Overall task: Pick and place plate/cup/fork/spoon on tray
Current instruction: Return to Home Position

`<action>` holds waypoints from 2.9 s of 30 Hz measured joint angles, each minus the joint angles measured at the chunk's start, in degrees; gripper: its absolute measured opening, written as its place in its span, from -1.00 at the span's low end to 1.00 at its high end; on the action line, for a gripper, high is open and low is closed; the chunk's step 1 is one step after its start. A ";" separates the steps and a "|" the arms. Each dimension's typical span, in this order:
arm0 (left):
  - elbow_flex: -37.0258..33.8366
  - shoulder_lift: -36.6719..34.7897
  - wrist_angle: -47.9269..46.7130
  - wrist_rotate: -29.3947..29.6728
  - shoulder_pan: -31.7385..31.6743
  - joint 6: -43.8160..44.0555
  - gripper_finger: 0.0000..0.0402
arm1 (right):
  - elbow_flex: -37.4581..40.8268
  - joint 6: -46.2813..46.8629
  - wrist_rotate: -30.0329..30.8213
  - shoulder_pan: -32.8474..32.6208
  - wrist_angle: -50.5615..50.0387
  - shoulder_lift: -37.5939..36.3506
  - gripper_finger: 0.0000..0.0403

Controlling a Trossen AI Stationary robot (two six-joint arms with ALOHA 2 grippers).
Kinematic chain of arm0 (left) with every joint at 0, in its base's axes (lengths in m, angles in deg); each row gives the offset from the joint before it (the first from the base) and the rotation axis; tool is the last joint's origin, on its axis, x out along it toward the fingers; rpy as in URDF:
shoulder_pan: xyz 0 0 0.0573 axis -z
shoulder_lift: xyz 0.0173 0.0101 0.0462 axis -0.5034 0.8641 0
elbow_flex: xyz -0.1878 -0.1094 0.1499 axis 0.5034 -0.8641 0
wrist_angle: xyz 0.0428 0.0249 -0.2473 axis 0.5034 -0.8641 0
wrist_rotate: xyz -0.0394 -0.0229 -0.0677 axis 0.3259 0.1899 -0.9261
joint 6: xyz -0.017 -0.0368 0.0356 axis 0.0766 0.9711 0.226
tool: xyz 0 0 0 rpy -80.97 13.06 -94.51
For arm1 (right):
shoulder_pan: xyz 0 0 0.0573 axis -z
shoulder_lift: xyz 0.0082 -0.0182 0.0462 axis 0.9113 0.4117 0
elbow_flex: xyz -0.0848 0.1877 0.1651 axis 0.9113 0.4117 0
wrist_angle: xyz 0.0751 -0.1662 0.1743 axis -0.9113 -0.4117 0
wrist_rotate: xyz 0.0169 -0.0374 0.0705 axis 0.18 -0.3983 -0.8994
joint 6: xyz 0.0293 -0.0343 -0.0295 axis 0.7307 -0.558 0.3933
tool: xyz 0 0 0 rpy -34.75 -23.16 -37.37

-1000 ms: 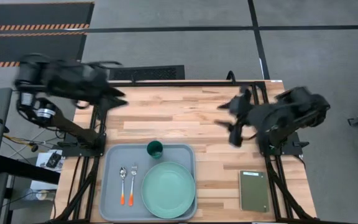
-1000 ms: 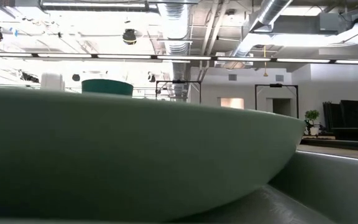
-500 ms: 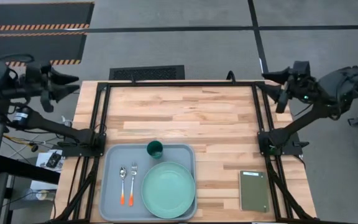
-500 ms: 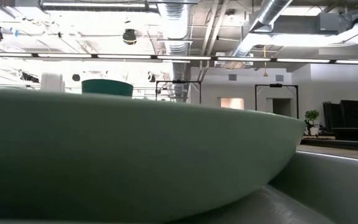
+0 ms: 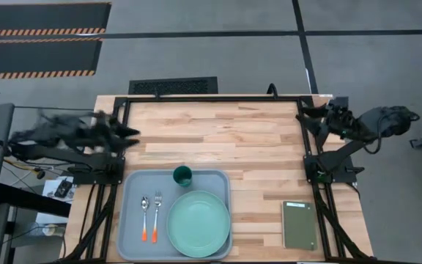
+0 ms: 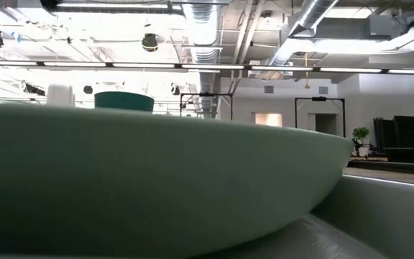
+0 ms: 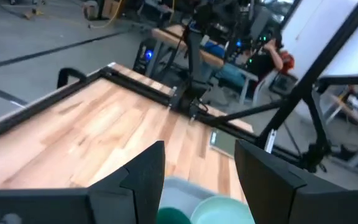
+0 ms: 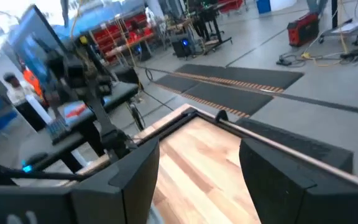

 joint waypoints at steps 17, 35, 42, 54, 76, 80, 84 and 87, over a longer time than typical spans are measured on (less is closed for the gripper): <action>-24.58 -23.69 10.72 -0.46 0.02 3.72 -0.10 | 29.64 -16.24 -0.40 0.02 29.09 -30.35 0.24; -33.94 -23.53 20.88 0.02 0.02 3.51 -0.10 | 52.31 -24.92 -20.07 0.50 56.69 -31.30 0.24; -38.28 -23.58 23.99 -2.70 0.02 5.21 -0.10 | 60.71 -27.59 -23.68 0.52 69.43 -31.37 0.24; -38.26 -23.58 17.64 2.26 0.02 2.02 -0.10 | 60.81 -27.43 -17.69 3.16 60.67 -31.36 0.24; -47.76 -23.53 31.94 0.16 0.09 -3.44 -0.10 | 60.99 -18.03 -21.76 12.62 49.05 -31.20 0.24; -47.79 -23.53 31.99 0.71 0.09 -4.89 -0.10 | 61.01 -17.90 -21.76 13.70 48.75 -31.27 0.24; -47.79 -23.51 31.97 0.44 0.09 -5.02 -0.10 | 61.03 -16.72 -21.75 14.10 46.31 -31.27 0.24; -47.79 -23.52 31.97 0.49 0.09 -6.18 -0.10 | 61.05 -15.42 -21.76 14.08 45.08 -31.12 0.24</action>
